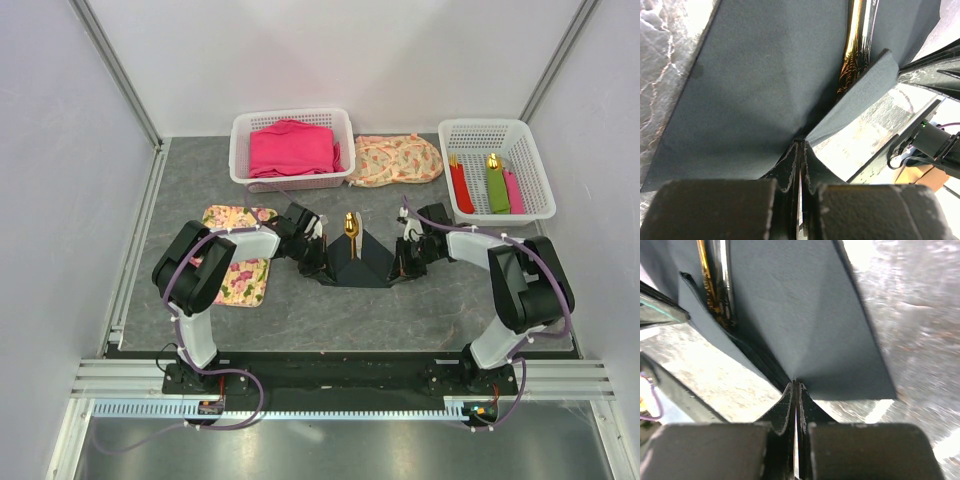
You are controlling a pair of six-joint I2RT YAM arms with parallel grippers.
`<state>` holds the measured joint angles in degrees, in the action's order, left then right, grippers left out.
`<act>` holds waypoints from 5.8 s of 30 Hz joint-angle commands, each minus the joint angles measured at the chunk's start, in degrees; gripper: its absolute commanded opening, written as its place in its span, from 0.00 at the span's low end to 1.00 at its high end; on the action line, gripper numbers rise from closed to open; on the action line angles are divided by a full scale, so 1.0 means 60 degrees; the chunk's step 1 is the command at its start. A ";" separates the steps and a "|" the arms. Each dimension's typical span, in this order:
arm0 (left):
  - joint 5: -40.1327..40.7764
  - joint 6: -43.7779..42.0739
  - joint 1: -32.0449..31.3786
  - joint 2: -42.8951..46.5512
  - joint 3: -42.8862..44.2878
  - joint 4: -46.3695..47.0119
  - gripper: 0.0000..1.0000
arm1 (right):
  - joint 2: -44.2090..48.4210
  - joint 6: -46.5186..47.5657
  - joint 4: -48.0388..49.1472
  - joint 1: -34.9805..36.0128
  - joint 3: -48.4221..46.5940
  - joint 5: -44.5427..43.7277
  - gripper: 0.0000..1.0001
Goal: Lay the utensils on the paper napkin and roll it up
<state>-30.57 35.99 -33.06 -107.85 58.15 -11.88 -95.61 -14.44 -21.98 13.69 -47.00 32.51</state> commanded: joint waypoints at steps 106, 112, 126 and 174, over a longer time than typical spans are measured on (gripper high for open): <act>0.0436 0.0052 0.0192 -0.0203 -0.0390 -0.0452 0.02 | -0.0281 0.0237 -0.0028 0.0034 0.0260 0.0543 0.00; 0.0422 0.0037 0.0178 -0.0232 -0.0375 -0.0452 0.02 | 0.0042 0.0516 -0.0292 -0.0099 0.0451 0.0383 0.00; 0.0378 0.0023 0.0192 -0.0218 -0.0361 -0.0452 0.02 | 0.1537 -0.0814 0.0674 0.1525 -0.0325 0.1056 0.00; -0.0107 0.0448 0.0192 0.0515 -0.0903 -0.0259 0.02 | -0.0559 -0.0333 0.1217 0.1556 -0.0267 0.0235 0.00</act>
<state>-32.97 37.67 -32.51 -104.84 53.56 -11.81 -98.70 -17.78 -15.86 23.05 -48.36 35.09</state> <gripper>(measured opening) 0.025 0.007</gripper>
